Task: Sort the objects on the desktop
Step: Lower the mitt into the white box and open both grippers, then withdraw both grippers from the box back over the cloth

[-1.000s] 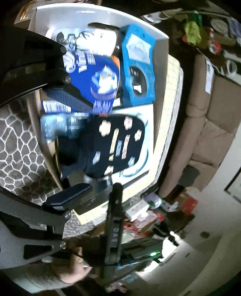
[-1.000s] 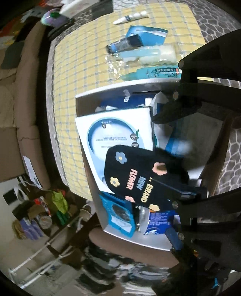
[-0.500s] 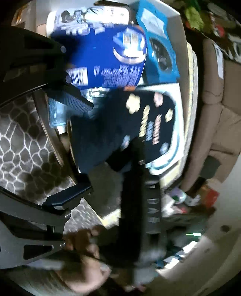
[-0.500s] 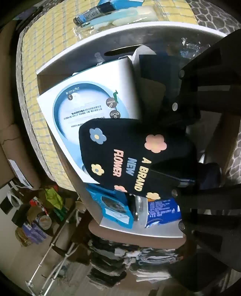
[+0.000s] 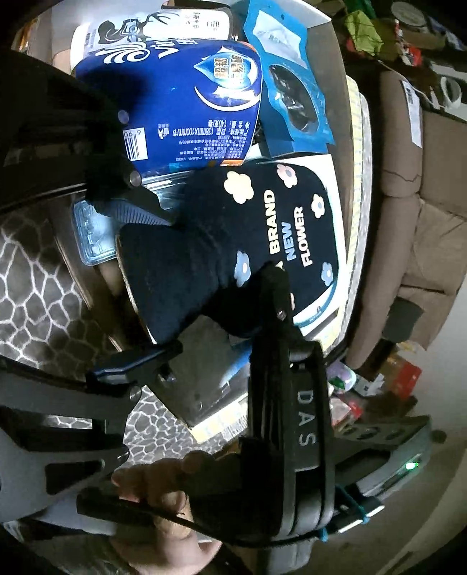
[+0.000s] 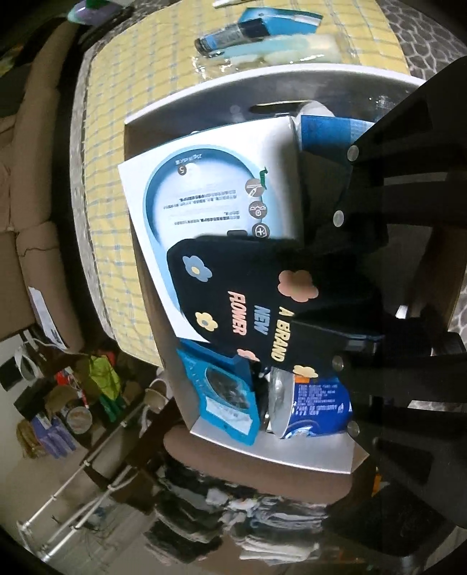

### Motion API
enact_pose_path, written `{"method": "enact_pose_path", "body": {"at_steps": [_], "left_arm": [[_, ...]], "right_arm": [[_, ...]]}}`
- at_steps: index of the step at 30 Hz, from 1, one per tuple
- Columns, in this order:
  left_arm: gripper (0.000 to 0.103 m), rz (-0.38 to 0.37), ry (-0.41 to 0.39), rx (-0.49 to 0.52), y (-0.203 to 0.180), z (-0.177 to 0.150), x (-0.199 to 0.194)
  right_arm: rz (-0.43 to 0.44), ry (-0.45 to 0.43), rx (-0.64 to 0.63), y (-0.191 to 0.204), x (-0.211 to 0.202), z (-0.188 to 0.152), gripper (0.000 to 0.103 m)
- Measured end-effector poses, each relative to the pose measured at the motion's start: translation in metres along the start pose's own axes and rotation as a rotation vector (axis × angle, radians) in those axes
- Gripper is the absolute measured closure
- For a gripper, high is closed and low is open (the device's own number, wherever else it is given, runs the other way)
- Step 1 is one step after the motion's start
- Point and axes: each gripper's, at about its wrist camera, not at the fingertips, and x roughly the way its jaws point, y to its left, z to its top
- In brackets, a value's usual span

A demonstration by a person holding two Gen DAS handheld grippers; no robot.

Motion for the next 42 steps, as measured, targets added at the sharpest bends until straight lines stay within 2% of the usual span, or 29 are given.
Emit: {"method": "enact_pose_path", "body": {"at_steps": [5, 9, 12, 16, 18, 21, 26, 33, 38, 42], "left_arm": [[0.046, 0.019, 0.011, 0.017, 0.002, 0.003, 0.005], [0.045, 0.014, -0.002, 0.015, -0.001, 0.002, 0.005], [0.043, 0.020, 0.002, 0.000, -0.002, 0.001, 0.006], [0.033, 0.037, 0.006, -0.008, -0.003, 0.001, 0.003], [0.027, 0.037, -0.013, -0.010, -0.004, 0.002, -0.006], [0.026, 0.032, -0.056, -0.026, 0.002, 0.006, -0.023], [0.026, 0.031, -0.082, -0.080, 0.023, 0.016, -0.033], [0.026, 0.053, -0.085, -0.075, 0.029, 0.012, -0.032], [0.020, 0.018, -0.092, -0.037, 0.004, 0.003, -0.033], [0.019, -0.027, -0.083, 0.019, -0.039, -0.004, -0.029]], "right_arm": [[0.009, 0.004, 0.011, -0.008, 0.002, -0.003, 0.073], [-0.018, -0.013, -0.018, -0.003, 0.007, 0.002, 0.072], [-0.062, -0.021, -0.084, 0.007, 0.012, 0.006, 0.071], [-0.085, -0.009, -0.132, 0.010, 0.015, 0.009, 0.068], [-0.085, 0.008, -0.109, 0.005, 0.011, 0.009, 0.062], [-0.144, -0.012, -0.115, 0.001, 0.000, 0.006, 0.052], [-0.188, -0.011, -0.150, -0.002, -0.013, -0.006, 0.052], [-0.243, -0.009, -0.180, -0.007, -0.025, -0.032, 0.050], [-0.223, -0.040, -0.141, -0.033, -0.053, -0.047, 0.047], [-0.247, -0.091, -0.053, -0.084, -0.090, -0.054, 0.043]]}}
